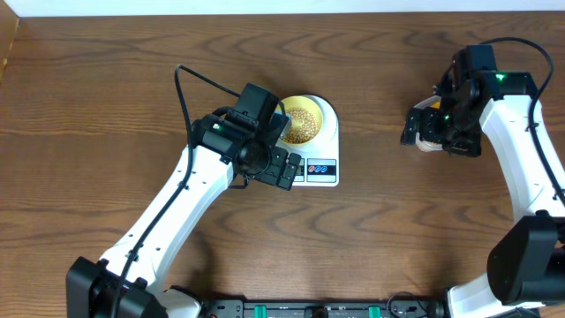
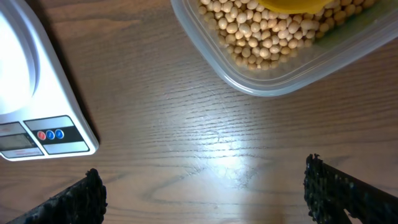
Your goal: Scoop item into bowl and weigh 50g on scale
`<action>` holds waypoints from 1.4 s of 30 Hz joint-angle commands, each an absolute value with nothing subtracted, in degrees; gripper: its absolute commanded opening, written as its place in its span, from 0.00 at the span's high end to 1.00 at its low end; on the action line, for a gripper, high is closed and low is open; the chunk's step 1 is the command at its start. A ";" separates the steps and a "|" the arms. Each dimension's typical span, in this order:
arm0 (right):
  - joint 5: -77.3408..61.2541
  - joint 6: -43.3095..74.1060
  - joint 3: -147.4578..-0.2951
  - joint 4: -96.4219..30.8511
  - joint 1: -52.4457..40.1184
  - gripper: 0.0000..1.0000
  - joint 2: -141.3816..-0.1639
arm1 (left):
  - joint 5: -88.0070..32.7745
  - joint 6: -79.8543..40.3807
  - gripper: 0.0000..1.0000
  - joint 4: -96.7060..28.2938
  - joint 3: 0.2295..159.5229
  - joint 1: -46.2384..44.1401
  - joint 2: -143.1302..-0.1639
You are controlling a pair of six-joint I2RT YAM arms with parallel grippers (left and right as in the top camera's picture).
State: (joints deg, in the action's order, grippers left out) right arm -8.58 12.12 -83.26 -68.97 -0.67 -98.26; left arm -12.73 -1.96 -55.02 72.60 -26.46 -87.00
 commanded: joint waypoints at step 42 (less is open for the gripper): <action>-3.46 -4.34 -49.39 -14.92 -1.13 0.01 -65.21 | -12.19 -2.68 0.02 -54.98 72.42 -26.59 -86.91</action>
